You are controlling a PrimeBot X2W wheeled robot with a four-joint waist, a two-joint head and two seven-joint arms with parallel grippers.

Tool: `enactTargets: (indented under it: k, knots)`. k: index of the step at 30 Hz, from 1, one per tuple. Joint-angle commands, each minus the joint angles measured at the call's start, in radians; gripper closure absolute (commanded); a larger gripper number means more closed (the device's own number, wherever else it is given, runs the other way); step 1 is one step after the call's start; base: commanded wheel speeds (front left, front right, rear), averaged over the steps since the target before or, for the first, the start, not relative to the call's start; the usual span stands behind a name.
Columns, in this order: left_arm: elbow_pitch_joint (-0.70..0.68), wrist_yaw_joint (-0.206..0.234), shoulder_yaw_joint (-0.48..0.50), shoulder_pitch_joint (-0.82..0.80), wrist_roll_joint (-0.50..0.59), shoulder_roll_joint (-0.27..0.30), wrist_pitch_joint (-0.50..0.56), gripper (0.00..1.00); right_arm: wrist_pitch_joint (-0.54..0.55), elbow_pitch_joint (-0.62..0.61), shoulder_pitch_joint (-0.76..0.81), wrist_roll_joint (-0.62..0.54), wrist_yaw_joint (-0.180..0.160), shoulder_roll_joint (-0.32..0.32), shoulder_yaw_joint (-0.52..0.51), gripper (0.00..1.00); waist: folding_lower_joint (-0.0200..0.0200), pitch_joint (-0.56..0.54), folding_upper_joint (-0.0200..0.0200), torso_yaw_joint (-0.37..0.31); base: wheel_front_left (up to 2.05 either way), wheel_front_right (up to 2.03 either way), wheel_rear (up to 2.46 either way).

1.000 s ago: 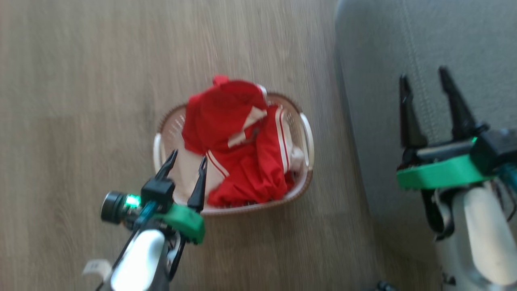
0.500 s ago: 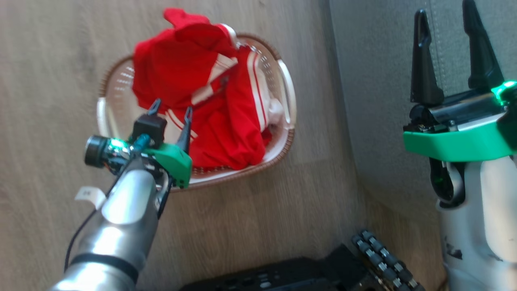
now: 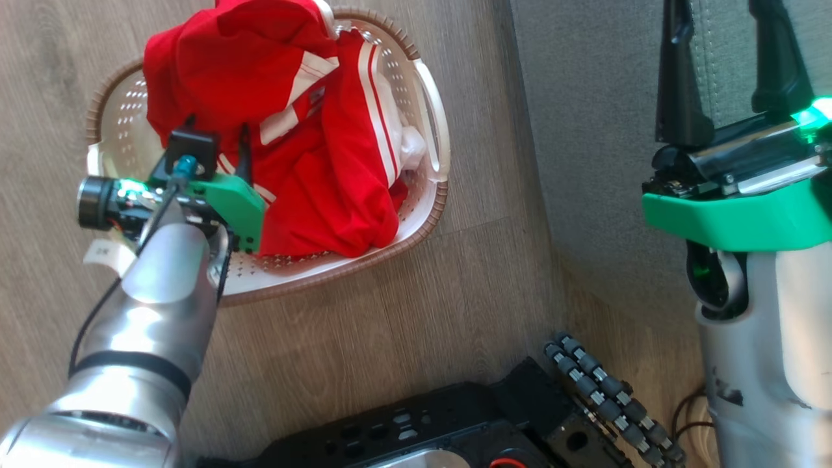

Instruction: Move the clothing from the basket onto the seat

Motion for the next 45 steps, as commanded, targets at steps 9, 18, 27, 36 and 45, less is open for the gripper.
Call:
enactTargets:
  k: [9, 18, 27, 36, 45]
  knots:
    - [0.023, 0.005, 0.005, -0.039, -0.012, 0.029, 0.034, 0.00, -0.006, -0.044, 0.011, 0.022, 0.000, 0.002, 0.037, 0.00, -0.0002, 0.027, 0.0001, -0.030, 0.00, 0.00, 0.00]
    - [0.033, 0.003, -0.005, -0.050, -0.023, 0.025, 0.018, 1.00, -0.006, -0.039, 0.012, 0.029, 0.000, 0.002, 0.039, 0.00, -0.0002, 0.024, 0.0001, -0.040, 0.00, 0.00, 0.00]
    - [-0.001, -0.053, -0.020, 0.023, -0.054, -0.008, -0.033, 1.00, -0.006, -0.002, 0.025, 0.026, 0.000, 0.002, 0.042, 0.00, -0.0002, -0.074, 0.0001, -0.005, 0.00, 0.00, 0.00]
    - [-0.100, -0.079, -0.062, 0.140, -0.070, -0.023, -0.041, 1.00, -0.006, 0.083, 0.072, 0.002, 0.000, 0.002, 0.044, 0.00, -0.0002, -0.254, 0.0001, 0.040, 0.00, 0.00, 0.00]
    - [-0.161, -0.126, -0.124, 0.225, -0.099, -0.025, -0.041, 1.00, -0.006, 0.203, 0.177, -0.025, 0.000, 0.002, 0.033, 0.00, -0.0002, -0.499, 0.0001, 0.075, 0.00, 0.00, 0.00]
